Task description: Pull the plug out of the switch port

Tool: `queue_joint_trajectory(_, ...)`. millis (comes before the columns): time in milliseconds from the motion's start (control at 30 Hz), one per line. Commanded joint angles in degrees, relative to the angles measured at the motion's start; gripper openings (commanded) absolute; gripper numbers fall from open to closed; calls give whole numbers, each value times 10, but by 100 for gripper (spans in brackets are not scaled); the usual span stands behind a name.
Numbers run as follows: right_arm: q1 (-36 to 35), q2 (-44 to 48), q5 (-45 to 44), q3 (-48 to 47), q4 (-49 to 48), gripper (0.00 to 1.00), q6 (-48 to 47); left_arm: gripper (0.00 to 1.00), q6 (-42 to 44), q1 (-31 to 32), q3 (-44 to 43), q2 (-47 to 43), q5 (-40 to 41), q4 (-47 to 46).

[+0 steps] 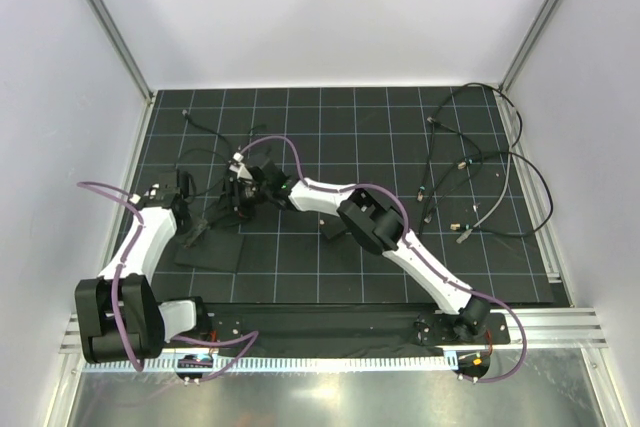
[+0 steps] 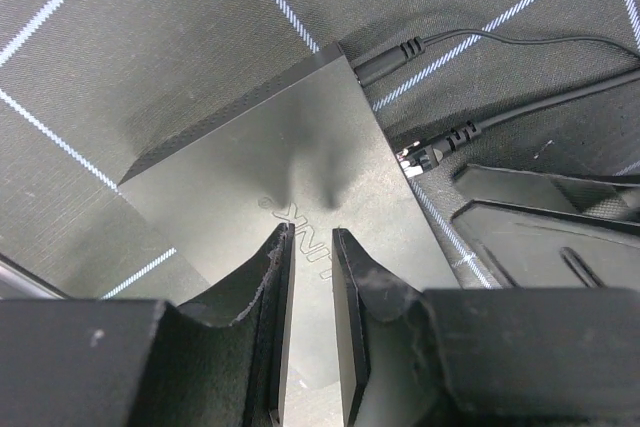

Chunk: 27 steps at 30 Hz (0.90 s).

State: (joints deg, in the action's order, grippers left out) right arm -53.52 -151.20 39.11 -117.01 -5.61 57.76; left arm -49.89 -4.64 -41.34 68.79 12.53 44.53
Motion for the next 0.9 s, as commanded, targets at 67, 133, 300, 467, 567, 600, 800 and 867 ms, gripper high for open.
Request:
queue_joint_trajectory(67,-3,-14,-8,-26,-23,53,31,25,-1,-4,11,5,-2,-20)
queue_joint_trajectory(133,-2,-25,-6,-35,-13,52,33,24,-2,-4,14,5,-3,-23)
queue_joint_trajectory(300,-4,-37,-5,-34,-17,43,51,24,-6,-5,23,6,-15,-31)
queue_joint_trajectory(467,-11,-39,-7,-37,-9,43,52,24,-4,-5,23,7,-17,-31)
queue_joint_trajectory(567,-14,-38,-7,-36,1,43,52,24,-4,-5,22,0,-16,-30)
queue_joint_trajectory(600,-14,-38,-7,-35,2,43,54,24,-3,-4,22,-2,-15,-30)
queue_joint_trajectory(800,-17,-53,-7,-35,-19,43,81,24,-5,-5,23,-2,-18,-30)
queue_joint_trajectory(867,-18,-58,-8,-34,-35,43,99,23,-5,-5,23,-5,-19,-27)
